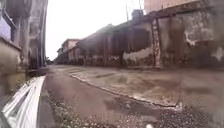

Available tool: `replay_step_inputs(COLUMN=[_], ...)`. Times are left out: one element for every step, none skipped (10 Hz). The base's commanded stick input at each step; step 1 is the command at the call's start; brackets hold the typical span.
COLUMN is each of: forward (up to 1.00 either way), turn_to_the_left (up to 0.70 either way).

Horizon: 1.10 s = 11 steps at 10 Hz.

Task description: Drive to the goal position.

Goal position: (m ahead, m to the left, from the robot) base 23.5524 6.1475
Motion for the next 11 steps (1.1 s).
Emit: replay_step_inputs(forward=[0.7,0.7,0.7,0.7,0.7,0.7,0.7,0.7,0.7,0.7,0.7], turn_to_the_left=[0.26,0.16,0.05,0.0,0.0,0.13,0.29,0.33,0.35,0.35,0.35])
